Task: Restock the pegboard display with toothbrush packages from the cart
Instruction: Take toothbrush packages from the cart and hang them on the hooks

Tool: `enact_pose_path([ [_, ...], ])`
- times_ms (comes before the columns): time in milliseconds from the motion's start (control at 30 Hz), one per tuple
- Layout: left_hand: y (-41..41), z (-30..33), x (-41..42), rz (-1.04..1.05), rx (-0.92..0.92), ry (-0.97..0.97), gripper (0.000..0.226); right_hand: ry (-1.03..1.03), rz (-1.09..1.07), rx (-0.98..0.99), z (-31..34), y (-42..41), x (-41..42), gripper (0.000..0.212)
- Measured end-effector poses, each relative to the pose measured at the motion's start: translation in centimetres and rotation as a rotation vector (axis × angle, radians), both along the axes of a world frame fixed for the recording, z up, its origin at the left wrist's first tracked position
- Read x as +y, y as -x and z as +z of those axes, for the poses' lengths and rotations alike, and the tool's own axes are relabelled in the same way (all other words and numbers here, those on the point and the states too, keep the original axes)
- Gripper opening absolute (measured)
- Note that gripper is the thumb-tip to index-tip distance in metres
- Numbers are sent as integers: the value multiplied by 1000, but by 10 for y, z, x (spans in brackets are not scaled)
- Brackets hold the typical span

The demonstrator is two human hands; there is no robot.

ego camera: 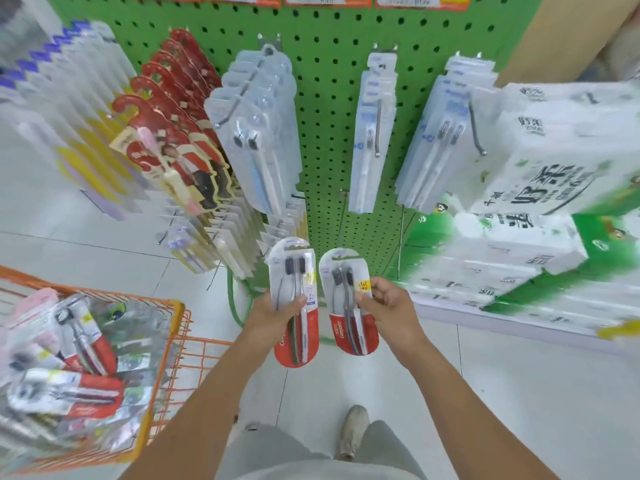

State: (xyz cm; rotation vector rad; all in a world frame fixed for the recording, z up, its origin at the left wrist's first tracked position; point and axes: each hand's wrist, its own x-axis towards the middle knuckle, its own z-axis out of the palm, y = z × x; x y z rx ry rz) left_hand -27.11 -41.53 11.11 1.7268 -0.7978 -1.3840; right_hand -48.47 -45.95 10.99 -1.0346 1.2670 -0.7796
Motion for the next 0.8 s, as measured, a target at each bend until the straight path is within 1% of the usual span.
enact_pose_path([
  [100, -4, 2, 2, 31, -27, 28, 31, -13, -1, -20, -4, -14, -3, 10],
  [200, -14, 5, 2, 86, -84, 13, 30, -23, -38, 13, -14, -23, -6, 8],
  [400, -26, 7, -3, 39, -102, 2, 24, -72, -56, 73, -28, -20, -12, 6],
  [467, -24, 11, -6, 14, -79, 28, 24, -93, -68, 119, -33, -24, -18, 10],
  [567, -19, 16, -10, -30, -48, 47, 25, -152, -116, 199, -39, -35, -36, 23],
  [700, -20, 16, -12, -56, -54, 49, 25, -230, -207, 235, -37, -54, -68, 21],
  [733, -20, 16, -12, -63, -53, 49, 25, -257, -219, 257, -34, -57, -76, 25],
  [800, -20, 15, -10, -76, -65, 49, 24, -330, -235, 285, -28, -61, -88, 41],
])
